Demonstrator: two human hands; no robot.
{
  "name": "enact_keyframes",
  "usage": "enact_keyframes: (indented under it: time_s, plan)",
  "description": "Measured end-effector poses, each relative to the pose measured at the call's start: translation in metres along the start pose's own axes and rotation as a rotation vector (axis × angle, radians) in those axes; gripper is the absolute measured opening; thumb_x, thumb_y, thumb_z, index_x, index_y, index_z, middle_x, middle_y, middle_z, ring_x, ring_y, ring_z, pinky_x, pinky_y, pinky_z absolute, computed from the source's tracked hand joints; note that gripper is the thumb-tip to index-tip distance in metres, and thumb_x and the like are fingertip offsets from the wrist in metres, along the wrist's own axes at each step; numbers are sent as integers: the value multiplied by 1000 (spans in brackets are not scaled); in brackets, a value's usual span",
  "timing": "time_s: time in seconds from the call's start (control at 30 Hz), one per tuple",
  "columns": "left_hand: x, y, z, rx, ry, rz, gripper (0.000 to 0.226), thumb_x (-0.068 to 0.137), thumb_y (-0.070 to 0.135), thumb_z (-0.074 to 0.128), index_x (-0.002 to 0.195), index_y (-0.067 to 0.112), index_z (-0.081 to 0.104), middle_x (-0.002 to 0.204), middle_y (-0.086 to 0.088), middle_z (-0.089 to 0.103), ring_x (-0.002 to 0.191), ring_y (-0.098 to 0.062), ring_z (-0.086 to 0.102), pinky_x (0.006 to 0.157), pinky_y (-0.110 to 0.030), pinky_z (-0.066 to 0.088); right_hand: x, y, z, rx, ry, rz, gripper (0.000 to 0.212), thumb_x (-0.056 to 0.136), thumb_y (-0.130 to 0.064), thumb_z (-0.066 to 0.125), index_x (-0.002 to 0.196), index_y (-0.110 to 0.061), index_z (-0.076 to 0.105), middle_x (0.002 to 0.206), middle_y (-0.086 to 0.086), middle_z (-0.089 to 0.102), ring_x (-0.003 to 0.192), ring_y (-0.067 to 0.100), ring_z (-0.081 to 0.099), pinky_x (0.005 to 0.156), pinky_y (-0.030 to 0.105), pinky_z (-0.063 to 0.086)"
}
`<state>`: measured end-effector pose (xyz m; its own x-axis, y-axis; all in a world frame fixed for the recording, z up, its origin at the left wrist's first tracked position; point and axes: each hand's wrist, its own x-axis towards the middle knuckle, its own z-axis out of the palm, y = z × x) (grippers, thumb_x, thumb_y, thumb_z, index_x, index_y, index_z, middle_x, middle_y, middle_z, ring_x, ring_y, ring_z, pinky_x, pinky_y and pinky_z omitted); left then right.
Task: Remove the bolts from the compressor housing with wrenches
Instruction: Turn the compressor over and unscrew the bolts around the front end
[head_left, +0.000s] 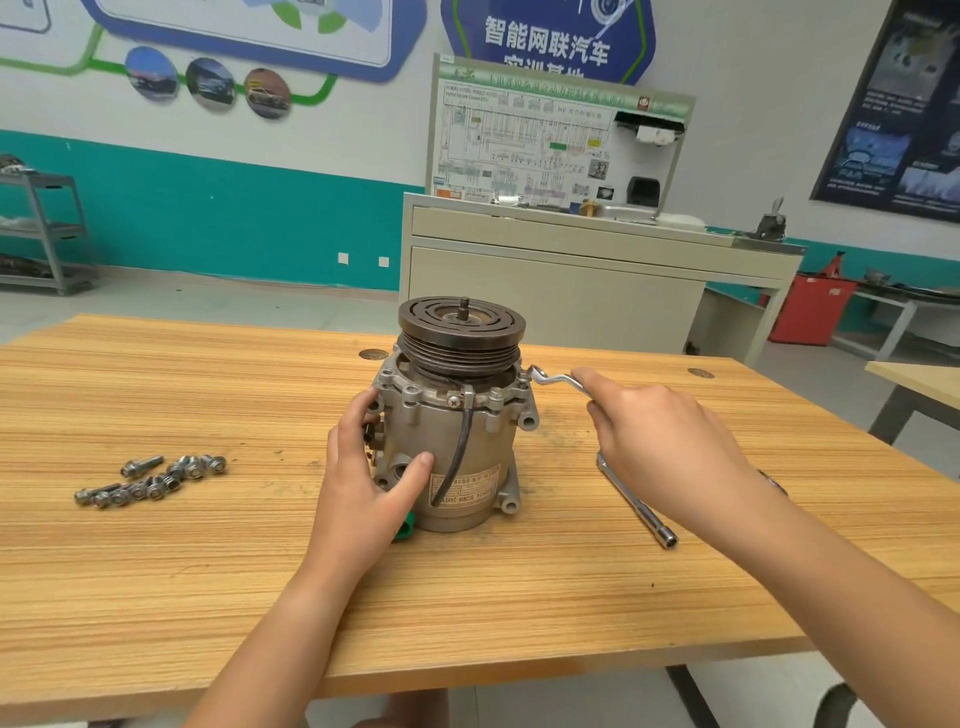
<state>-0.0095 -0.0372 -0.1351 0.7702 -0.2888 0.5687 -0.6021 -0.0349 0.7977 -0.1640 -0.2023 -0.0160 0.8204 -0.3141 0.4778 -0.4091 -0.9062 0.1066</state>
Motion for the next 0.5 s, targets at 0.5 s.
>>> enact_keyframes:
  time_s: [0.5]
  plan:
    - [-1,4,-2,-5,-8,-5,77,80,28,71,119,67,18,137,8,38,118,2,37,91,-22,32,3,-21,-11,-245,-18,-52,48,92,-13,41,136,-27,31,56,-6,30,46,12,23,39,27,16]
